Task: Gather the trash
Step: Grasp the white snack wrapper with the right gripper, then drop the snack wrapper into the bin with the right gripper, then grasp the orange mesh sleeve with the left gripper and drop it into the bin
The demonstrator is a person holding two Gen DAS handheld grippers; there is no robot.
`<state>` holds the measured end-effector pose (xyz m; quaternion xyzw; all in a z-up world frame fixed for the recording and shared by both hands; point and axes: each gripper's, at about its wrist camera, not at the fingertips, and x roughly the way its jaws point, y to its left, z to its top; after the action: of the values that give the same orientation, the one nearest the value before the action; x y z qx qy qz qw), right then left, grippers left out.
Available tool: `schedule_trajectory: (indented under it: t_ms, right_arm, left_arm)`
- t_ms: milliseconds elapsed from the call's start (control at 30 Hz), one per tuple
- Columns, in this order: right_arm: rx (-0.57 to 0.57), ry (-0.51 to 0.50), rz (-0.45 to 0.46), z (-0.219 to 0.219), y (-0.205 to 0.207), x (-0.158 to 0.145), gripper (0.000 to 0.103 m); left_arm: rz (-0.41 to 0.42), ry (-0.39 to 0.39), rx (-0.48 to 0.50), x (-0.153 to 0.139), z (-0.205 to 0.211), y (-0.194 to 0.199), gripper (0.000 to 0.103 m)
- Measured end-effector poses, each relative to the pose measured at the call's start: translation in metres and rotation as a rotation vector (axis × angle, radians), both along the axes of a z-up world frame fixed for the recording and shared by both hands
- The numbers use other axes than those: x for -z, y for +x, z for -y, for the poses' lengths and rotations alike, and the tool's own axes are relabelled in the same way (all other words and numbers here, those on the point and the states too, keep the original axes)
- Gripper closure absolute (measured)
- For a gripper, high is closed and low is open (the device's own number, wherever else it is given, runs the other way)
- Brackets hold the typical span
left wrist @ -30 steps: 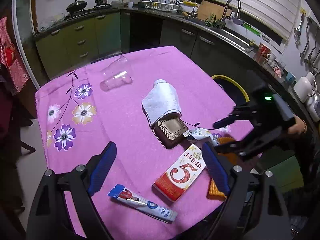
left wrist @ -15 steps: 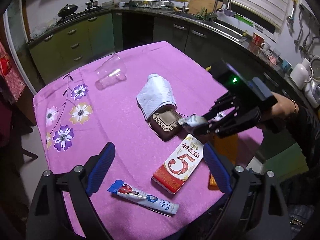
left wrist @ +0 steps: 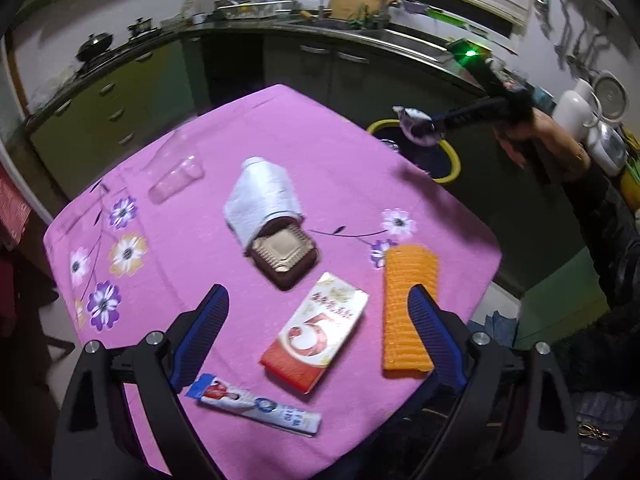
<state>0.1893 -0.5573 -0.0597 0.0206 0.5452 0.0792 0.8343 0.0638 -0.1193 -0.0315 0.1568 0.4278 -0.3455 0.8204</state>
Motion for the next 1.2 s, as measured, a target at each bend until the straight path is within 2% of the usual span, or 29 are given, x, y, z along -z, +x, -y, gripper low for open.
schedule_trajectory:
  t_ms: [167, 267, 333, 400, 533, 833, 1000, 1200]
  right_arm:
    - [0.170, -0.078, -0.086, 0.075, 0.025, 0.046, 0.072]
    - [0.209, -0.107, -0.126, 0.096, 0.040, 0.073, 0.071]
    - [0.224, -0.125, -0.135, 0.104, 0.048, 0.084, 0.046]
    - [0.243, -0.140, -0.124, 0.110, 0.052, 0.089, 0.044]
    - [0.261, -0.121, -0.104, 0.119, 0.048, 0.086, 0.044]
    - [0.241, -0.061, -0.001, 0.110, 0.001, 0.046, 0.040]
    - [0.203, -0.037, 0.023, 0.095, -0.014, 0.037, 0.040]
    - [0.163, -0.007, 0.047, 0.086, -0.026, 0.028, 0.039]
  left_arm:
    - [-0.012, 0.016, 0.043, 0.001, 0.020, -0.005, 0.016]
    - [-0.030, 0.037, 0.076, 0.005, 0.034, -0.010, 0.016]
    - [-0.037, 0.050, 0.097, 0.008, 0.043, -0.013, 0.016]
    - [-0.045, 0.059, 0.117, 0.010, 0.051, -0.016, 0.015]
    - [-0.087, 0.082, 0.184, 0.023, 0.076, -0.023, 0.015]
    - [-0.193, 0.154, 0.277, 0.066, 0.133, -0.031, 0.015]
    - [-0.266, 0.163, 0.240, 0.084, 0.147, -0.017, 0.015]
    - [-0.265, 0.239, 0.188, 0.100, 0.156, -0.011, 0.015]
